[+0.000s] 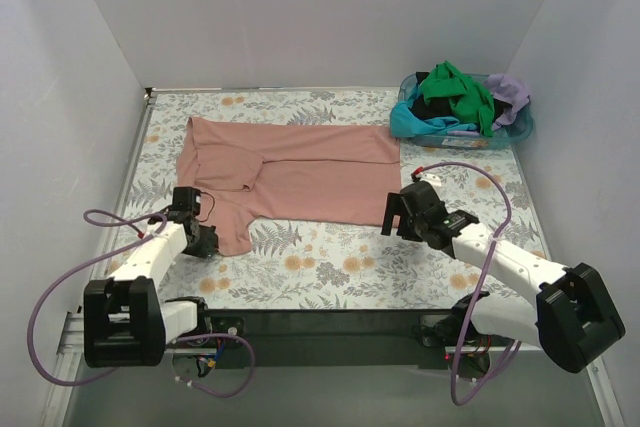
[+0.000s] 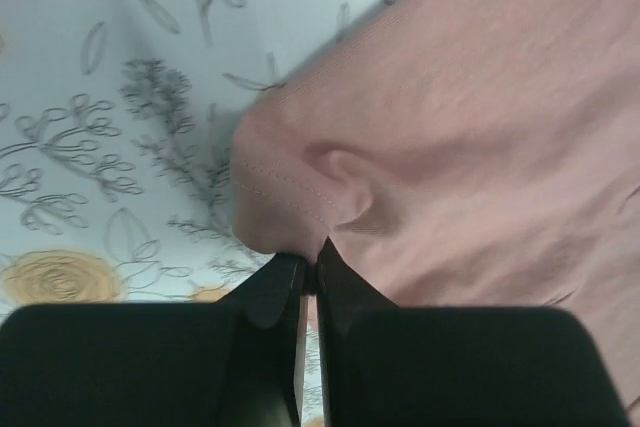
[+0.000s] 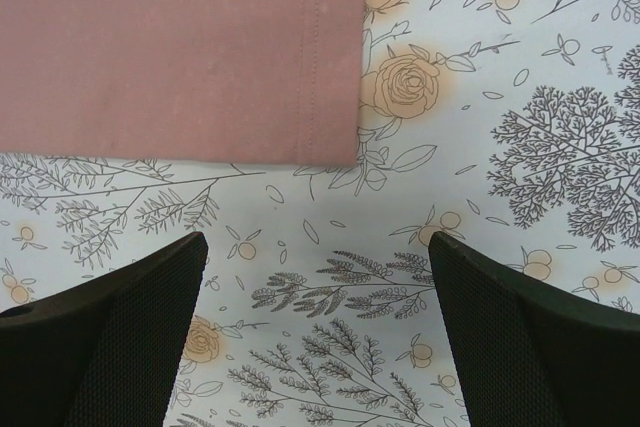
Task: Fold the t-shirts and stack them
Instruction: Fold the tshirt
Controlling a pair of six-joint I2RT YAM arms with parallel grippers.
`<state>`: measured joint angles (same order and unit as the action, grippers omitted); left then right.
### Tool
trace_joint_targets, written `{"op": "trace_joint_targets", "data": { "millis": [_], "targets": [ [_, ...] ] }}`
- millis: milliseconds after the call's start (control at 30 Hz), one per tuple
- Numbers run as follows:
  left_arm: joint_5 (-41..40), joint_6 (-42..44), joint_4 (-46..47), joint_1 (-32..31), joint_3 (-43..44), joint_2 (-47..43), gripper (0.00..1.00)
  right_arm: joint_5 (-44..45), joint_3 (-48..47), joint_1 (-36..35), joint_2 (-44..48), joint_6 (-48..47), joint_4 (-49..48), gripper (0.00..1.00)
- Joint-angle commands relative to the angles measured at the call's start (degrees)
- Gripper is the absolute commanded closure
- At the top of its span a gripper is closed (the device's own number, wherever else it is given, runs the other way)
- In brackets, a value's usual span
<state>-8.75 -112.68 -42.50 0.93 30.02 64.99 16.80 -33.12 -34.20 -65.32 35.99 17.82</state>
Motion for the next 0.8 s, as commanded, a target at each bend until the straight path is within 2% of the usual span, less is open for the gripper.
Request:
{"op": "trace_joint_targets", "data": {
  "millis": [0,100,233,433,500,567,600,767],
  "targets": [
    [-1.4,0.4,4.3,-0.1,1.5,5.5,1.0,1.1,0.5,1.6,-0.2,0.7,-3.2,0.02],
    [-0.3,3.0,5.6,-0.1,3.1,8.9,1.0,-0.4,1.6,2.8,-0.7,1.6,-6.4,0.03],
    [0.6,5.7,7.4,-0.1,3.7,7.6,1.0,-3.3,2.3,4.9,-2.7,1.8,-11.9,0.08],
    [-0.6,8.3,8.3,-0.1,3.4,0.0,1.0,-7.7,0.9,6.0,-9.3,1.3,-14.5,0.28],
    [-0.3,8.0,7.8,-0.1,3.5,-1.3,1.0,-8.2,0.5,6.0,-10.7,1.5,-14.6,0.39],
    [0.2,7.9,7.9,-0.1,3.7,-2.1,1.0,-7.8,0.5,6.0,-11.3,1.5,-14.6,0.43],
    [0.4,8.1,8.0,-0.1,3.9,-2.2,1.0,-7.4,0.4,6.0,-11.5,1.5,-14.7,0.52],
    [2.9,9.4,8.7,-0.1,6.2,-0.3,1.0,-6.8,-0.3,6.0,-11.8,1.5,-14.5,0.79]
  ]
}}
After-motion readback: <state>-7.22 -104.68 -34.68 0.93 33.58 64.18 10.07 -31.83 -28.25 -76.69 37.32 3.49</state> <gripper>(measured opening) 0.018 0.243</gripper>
